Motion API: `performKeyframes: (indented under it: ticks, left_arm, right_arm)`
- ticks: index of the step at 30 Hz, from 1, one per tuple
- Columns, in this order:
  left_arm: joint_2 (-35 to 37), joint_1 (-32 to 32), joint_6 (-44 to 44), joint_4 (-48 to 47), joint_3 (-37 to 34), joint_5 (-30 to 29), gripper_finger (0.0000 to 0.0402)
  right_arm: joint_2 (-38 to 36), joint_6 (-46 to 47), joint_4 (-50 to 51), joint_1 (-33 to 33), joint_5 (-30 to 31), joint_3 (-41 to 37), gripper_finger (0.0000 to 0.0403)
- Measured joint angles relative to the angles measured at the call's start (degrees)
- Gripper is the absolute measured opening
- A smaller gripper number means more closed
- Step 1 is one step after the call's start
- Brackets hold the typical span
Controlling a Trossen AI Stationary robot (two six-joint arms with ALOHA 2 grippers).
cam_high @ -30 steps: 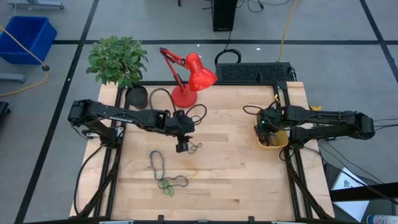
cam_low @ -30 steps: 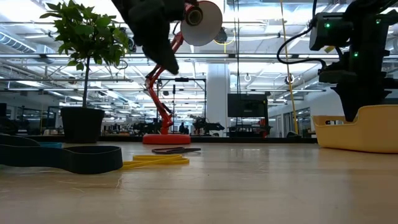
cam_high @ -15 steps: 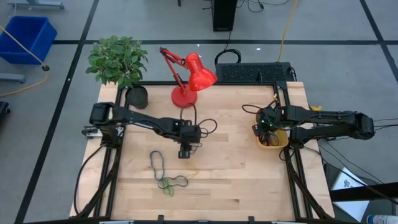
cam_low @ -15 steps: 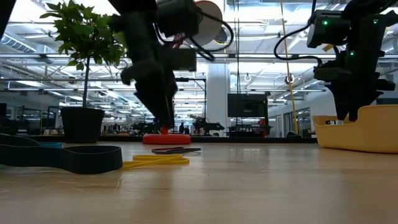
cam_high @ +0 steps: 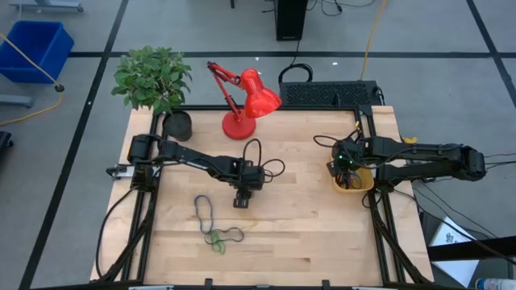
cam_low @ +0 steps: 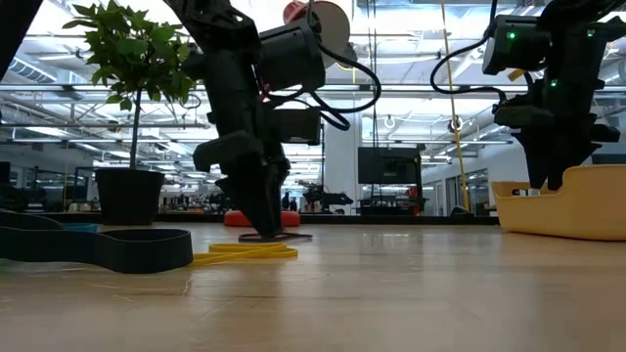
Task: Pick and place rubber bands into bin
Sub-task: Put the violet rubber band into the yellow bin
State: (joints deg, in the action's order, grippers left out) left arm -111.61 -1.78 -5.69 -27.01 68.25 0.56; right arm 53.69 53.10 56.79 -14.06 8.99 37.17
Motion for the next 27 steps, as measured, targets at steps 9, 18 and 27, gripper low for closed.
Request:
performKeyframes:
  ticks: [9,18,27]
  left_arm:
    - [-0.1,-0.1,0.0,0.4,0.0,0.5,0.0099]
    - [-0.2,-0.1,-0.4,1.0,0.0,1.0,0.0011]
    - [0.7,-0.3,-3.2,-1.0,-0.2,0.9,0.0005]
  right_arm:
    - [0.0,0.1,-2.6,0.0,0.0,0.0,0.0159]
    - [0.0,-3.2,-5.0,0.0,0.0,0.0,0.015]
    - [-3.0,-1.2,-3.8,0.0,0.0,0.2,0.0139]
